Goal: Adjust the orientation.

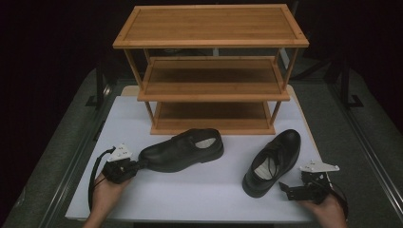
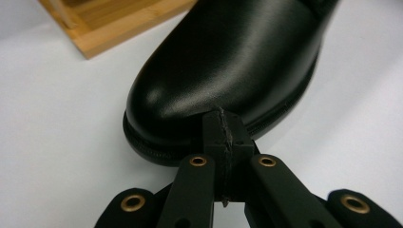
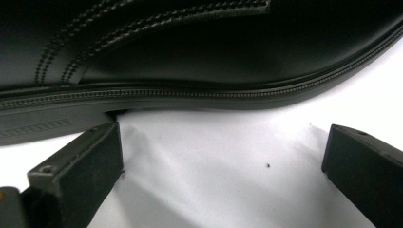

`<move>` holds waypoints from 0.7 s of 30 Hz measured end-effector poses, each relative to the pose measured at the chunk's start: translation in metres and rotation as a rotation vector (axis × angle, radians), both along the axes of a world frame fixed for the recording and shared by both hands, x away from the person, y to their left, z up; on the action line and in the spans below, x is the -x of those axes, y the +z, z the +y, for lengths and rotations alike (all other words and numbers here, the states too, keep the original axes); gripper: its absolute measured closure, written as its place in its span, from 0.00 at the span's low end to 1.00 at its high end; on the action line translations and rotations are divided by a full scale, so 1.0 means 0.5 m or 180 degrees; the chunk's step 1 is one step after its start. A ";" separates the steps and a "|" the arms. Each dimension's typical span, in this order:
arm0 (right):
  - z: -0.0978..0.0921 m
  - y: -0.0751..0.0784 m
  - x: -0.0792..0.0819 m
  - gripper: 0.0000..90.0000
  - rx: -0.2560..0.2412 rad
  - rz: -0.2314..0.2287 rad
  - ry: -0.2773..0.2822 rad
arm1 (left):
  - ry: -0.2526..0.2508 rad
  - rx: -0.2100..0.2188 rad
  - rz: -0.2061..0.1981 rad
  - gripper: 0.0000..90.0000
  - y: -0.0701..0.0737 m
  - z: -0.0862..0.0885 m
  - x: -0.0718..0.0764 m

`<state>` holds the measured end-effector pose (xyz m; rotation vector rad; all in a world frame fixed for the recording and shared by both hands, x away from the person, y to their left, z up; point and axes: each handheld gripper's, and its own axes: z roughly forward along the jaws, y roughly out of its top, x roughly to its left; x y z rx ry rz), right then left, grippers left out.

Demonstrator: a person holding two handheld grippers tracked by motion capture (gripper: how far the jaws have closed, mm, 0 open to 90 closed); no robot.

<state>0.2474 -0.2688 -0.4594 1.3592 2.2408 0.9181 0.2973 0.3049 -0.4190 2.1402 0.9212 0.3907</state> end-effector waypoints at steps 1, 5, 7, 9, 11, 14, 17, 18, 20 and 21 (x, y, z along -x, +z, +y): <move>0.000 0.000 0.000 0.00 -0.0001 -0.0001 0.0000 | 0.0014 0.0004 0.0004 1.00 0.000 0.001 -0.007; 0.000 0.000 0.000 0.00 -0.0004 0.0006 -0.0004 | 0.0090 0.0025 0.0002 1.00 -0.001 0.004 -0.033; 0.000 0.000 0.000 0.00 -0.0003 0.0007 -0.0004 | 0.0124 0.0024 -0.0003 1.00 -0.002 0.006 -0.043; 0.000 0.000 0.000 0.00 -0.0006 0.0008 -0.0006 | 0.0158 0.0026 -0.0018 1.00 -0.002 0.005 -0.054; 0.000 0.000 0.000 0.00 -0.0004 0.0008 -0.0006 | 0.0199 0.0024 -0.0034 1.00 -0.003 0.004 -0.067; 0.000 0.000 0.000 0.00 0.0000 0.0004 -0.0001 | 0.0227 0.0018 -0.0071 1.00 -0.004 0.004 -0.083; 0.000 0.000 0.000 0.00 -0.0005 0.0002 -0.0003 | 0.0236 0.0033 -0.0073 1.00 -0.005 0.004 -0.097; 0.000 0.000 0.000 0.00 -0.0006 0.0001 -0.0003 | 0.0250 0.0020 -0.0078 1.00 -0.004 0.002 -0.102; 0.000 0.000 0.000 0.00 -0.0005 0.0001 -0.0003 | 0.0266 -0.0022 -0.0099 1.00 -0.003 -0.001 -0.112; 0.000 0.000 0.000 0.00 -0.0004 0.0001 -0.0002 | 0.0269 -0.0015 -0.0105 1.00 -0.003 -0.002 -0.117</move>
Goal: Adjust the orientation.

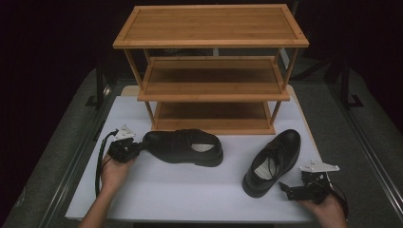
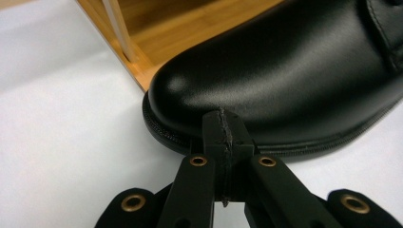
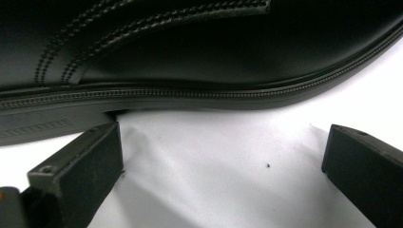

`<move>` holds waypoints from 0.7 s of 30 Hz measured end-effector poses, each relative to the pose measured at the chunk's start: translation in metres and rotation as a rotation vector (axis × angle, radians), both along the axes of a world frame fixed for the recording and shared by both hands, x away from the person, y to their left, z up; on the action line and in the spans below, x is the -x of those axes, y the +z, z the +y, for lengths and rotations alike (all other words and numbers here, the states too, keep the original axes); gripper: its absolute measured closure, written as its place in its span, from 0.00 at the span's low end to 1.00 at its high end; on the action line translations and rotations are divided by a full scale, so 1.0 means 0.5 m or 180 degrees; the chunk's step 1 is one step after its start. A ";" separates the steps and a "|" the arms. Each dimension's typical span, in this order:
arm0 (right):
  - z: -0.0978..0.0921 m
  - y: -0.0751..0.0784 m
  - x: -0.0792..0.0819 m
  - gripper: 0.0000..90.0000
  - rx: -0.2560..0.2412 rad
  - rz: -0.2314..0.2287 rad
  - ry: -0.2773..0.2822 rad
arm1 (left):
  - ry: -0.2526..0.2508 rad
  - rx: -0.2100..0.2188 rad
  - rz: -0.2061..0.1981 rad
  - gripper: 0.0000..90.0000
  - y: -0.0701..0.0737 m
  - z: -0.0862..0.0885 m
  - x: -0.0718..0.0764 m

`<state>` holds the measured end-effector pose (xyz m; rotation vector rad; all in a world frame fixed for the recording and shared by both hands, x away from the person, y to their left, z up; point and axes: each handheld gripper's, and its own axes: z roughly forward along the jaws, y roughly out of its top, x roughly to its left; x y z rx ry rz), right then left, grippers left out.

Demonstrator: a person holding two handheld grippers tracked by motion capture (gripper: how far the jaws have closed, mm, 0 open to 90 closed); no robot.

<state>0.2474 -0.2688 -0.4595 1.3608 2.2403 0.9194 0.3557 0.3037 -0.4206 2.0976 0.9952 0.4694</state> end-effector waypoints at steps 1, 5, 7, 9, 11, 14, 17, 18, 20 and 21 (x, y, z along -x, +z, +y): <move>0.000 0.000 0.000 0.00 0.0000 -0.0002 0.0000 | 0.0008 0.0066 -0.0029 1.00 0.002 0.002 -0.003; 0.000 0.000 0.000 0.00 -0.0001 0.0000 0.0000 | 0.0031 0.0040 -0.0013 1.00 0.005 0.004 -0.006; 0.000 0.000 0.000 0.00 -0.0001 -0.0002 0.0000 | 0.0020 0.0067 0.0016 1.00 0.006 0.003 -0.004; 0.000 0.000 0.000 0.00 -0.0001 -0.0004 -0.0001 | 0.0010 0.0114 0.0037 1.00 0.015 -0.003 0.000; 0.000 0.000 0.000 0.00 -0.0001 -0.0005 -0.0002 | -0.0051 0.0159 0.0050 1.00 0.032 -0.016 0.008; 0.000 0.000 0.000 0.00 -0.0004 -0.0001 -0.0001 | -0.0195 0.0223 0.0064 1.00 0.058 -0.048 0.020; -0.001 0.000 0.000 0.00 -0.0005 -0.0001 0.0000 | -0.0374 0.0250 0.0043 0.95 0.079 -0.092 0.031; -0.001 0.000 0.000 0.00 -0.0004 -0.0002 0.0001 | -0.0439 0.0258 0.0032 0.93 0.085 -0.108 0.034; -0.001 0.000 0.000 0.00 -0.0008 0.0000 -0.0001 | -0.0578 0.0265 0.0023 0.87 0.095 -0.138 0.039; -0.001 0.000 0.000 0.00 -0.0009 0.0000 -0.0001 | -0.0640 0.0287 0.0034 0.85 0.100 -0.152 0.041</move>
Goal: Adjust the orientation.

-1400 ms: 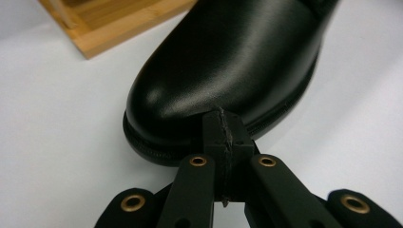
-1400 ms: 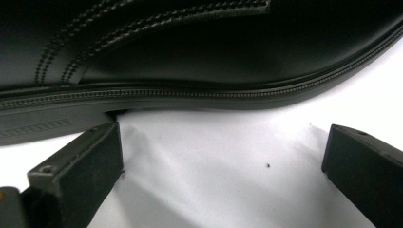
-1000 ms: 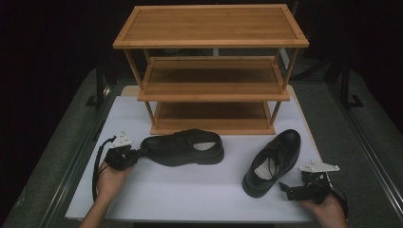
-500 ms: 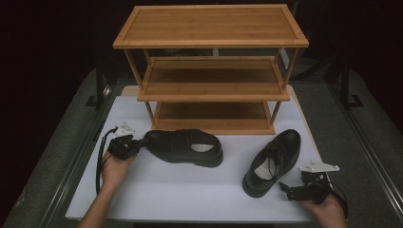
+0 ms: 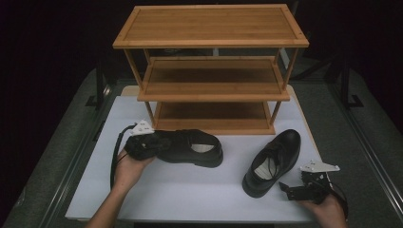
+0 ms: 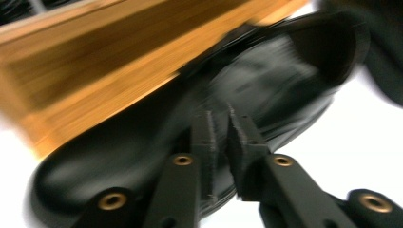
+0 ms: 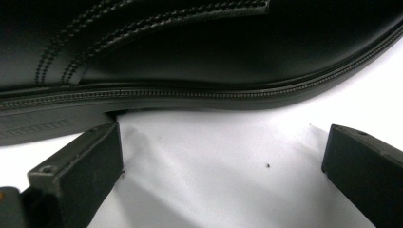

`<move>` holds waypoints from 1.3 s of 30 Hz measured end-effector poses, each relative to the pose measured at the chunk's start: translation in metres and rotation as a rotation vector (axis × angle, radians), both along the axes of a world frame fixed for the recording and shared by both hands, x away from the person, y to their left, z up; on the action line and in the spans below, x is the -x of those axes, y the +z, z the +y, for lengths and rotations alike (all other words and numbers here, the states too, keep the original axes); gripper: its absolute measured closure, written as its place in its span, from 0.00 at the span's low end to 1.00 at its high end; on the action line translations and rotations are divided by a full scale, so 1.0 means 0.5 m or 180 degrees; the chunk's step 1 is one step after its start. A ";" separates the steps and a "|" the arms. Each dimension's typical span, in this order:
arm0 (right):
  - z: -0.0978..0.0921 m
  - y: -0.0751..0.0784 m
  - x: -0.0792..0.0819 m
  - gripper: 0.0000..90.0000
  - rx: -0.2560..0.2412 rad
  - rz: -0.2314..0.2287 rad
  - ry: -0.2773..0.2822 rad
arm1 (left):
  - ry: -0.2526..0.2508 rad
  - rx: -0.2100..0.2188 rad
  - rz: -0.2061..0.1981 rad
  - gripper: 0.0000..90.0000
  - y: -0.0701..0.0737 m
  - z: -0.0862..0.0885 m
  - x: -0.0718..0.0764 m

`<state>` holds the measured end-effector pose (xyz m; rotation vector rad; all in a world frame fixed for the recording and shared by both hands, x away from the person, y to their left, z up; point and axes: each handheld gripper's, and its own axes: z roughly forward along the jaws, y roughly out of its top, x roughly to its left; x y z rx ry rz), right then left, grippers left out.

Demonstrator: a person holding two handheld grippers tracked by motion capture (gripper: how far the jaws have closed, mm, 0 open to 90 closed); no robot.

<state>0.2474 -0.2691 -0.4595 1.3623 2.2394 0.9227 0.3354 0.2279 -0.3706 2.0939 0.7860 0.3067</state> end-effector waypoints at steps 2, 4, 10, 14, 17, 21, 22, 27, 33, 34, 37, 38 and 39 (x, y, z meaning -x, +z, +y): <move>0.000 0.000 0.000 0.00 0.0000 0.0001 0.0000 | -0.0147 0.0060 0.0031 0.78 0.008 -0.027 0.000; 0.000 0.000 0.000 0.00 0.0000 0.0000 0.0001 | -0.0282 0.0090 0.0028 0.77 0.016 -0.056 0.000; 0.000 0.000 0.000 0.00 -0.0003 -0.0001 0.0001 | -0.0522 0.0163 0.0021 0.74 0.028 -0.119 -0.008; 0.000 0.000 0.000 0.00 -0.0012 0.0003 0.0000 | -0.0629 0.0192 0.0022 0.73 0.030 -0.158 -0.018; 0.000 0.000 0.000 0.00 -0.0019 0.0004 -0.0001 | -0.0699 0.0202 0.0022 0.73 0.027 -0.183 -0.024; -0.001 0.000 0.000 0.00 -0.0023 0.0001 0.0000 | -0.0754 0.0200 0.0043 0.73 0.017 -0.209 -0.030; -0.001 0.000 0.000 0.00 -0.0026 0.0000 -0.0002 | -0.0772 0.0181 0.0060 0.73 0.014 -0.213 -0.031; -0.001 0.000 0.000 0.00 -0.0028 0.0007 -0.0003 | -0.0805 0.0122 0.0103 0.73 -0.001 -0.223 -0.032; -0.001 0.000 0.000 0.00 -0.0025 0.0004 -0.0001 | -0.0809 0.0083 0.0166 0.74 -0.016 -0.230 -0.033; -0.001 0.000 0.000 0.00 -0.0022 0.0003 0.0001 | -0.0806 0.0064 0.0145 0.76 -0.018 -0.230 -0.032; -0.001 0.000 0.000 0.00 -0.0022 0.0003 0.0001 | -0.0787 0.0064 0.0139 0.83 -0.017 -0.228 -0.030; -0.001 0.000 0.000 0.00 -0.0021 0.0003 0.0000 | -0.0784 0.0062 0.0135 0.84 -0.016 -0.228 -0.029; -0.001 0.000 0.000 0.00 -0.0017 0.0001 0.0001 | -0.0775 0.0061 0.0142 0.86 -0.016 -0.229 -0.029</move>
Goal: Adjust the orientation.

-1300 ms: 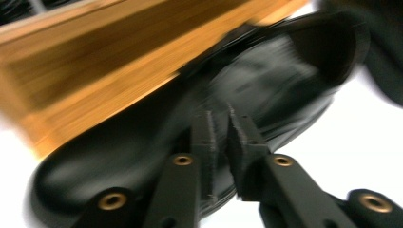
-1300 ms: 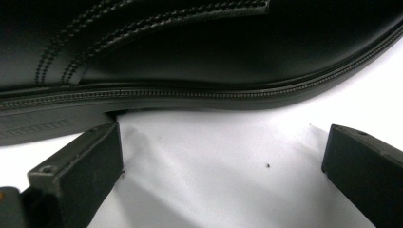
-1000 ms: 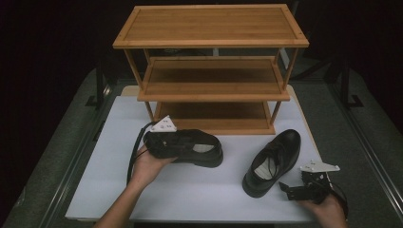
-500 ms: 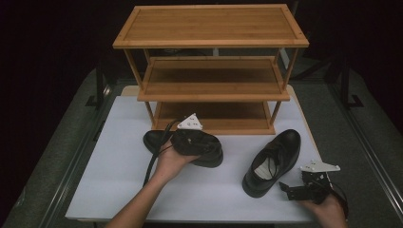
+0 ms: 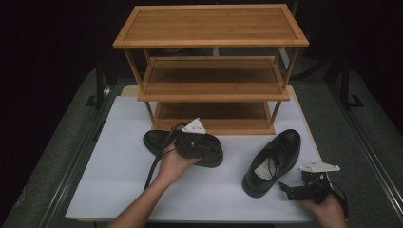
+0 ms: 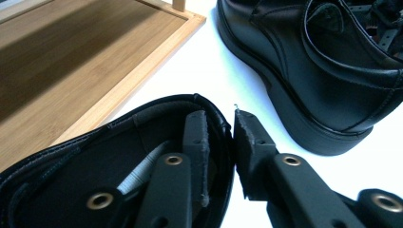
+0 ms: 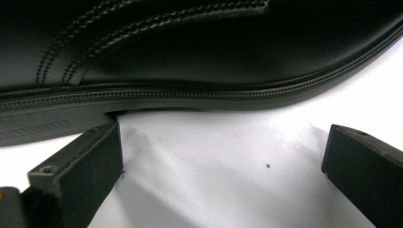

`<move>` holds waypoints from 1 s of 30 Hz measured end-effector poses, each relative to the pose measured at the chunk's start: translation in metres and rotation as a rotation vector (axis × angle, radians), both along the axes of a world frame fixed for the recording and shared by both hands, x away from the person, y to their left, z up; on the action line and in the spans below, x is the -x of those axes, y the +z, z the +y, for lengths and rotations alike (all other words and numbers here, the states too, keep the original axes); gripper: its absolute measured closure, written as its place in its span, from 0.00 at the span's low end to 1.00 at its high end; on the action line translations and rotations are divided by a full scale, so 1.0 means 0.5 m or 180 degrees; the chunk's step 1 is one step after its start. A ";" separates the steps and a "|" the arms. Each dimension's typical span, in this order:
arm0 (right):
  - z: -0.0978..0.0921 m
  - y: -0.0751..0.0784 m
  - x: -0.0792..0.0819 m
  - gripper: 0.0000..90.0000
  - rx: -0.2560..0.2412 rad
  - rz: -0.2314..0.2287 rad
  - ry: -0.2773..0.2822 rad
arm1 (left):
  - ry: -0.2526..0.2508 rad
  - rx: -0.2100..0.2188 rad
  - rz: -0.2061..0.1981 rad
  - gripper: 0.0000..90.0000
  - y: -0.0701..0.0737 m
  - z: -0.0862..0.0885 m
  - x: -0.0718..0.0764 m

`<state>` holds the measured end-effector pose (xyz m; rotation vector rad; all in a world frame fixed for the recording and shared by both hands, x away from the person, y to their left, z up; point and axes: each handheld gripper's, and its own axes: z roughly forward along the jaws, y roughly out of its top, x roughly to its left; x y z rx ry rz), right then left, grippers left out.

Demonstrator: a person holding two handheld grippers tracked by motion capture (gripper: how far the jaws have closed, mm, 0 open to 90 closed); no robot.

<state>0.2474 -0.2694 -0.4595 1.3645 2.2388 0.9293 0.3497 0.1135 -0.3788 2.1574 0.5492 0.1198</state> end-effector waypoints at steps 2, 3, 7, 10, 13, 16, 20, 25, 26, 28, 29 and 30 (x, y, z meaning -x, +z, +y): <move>0.000 0.000 0.000 0.00 -0.0002 0.0000 0.0000 | 0.0000 0.0009 0.0024 0.88 0.000 0.000 0.000; 0.000 0.000 0.000 0.00 -0.0006 0.0003 0.0000 | -0.0002 0.0015 0.0029 0.89 0.000 0.000 0.000; -0.001 0.000 0.000 0.00 -0.0013 0.0004 -0.0004 | -0.0045 0.0027 0.0023 0.90 0.001 0.004 0.010; -0.001 0.000 0.000 0.00 -0.0016 0.0002 -0.0006 | -0.0095 0.0031 0.0036 0.91 0.003 0.010 0.023; -0.001 0.000 0.000 0.00 -0.0014 0.0001 -0.0005 | -0.0134 0.0016 0.0017 0.92 0.007 0.016 0.040; -0.001 0.000 0.000 0.00 -0.0011 0.0001 -0.0005 | -0.0199 0.0045 0.0020 0.92 0.009 0.028 0.055; -0.001 0.000 0.000 0.00 -0.0005 0.0004 -0.0006 | -0.0258 0.0062 0.0014 0.92 0.015 0.047 0.082; -0.001 0.000 0.000 0.00 -0.0006 0.0001 -0.0006 | -0.0297 0.0027 -0.0013 0.92 0.017 0.065 0.111; -0.001 0.000 0.000 0.00 -0.0006 0.0002 -0.0008 | -0.0305 0.0017 -0.0017 0.93 0.017 0.068 0.118; 0.000 0.000 0.000 0.00 -0.0003 0.0000 -0.0004 | -0.0316 0.0013 -0.0011 0.93 0.015 0.075 0.130; 0.000 0.000 0.000 0.00 0.0000 0.0001 -0.0003 | -0.0338 0.0008 -0.0011 0.93 0.015 0.078 0.135; 0.000 0.000 0.000 0.00 0.0000 0.0001 -0.0003 | -0.0347 0.0016 -0.0010 0.93 0.014 0.081 0.141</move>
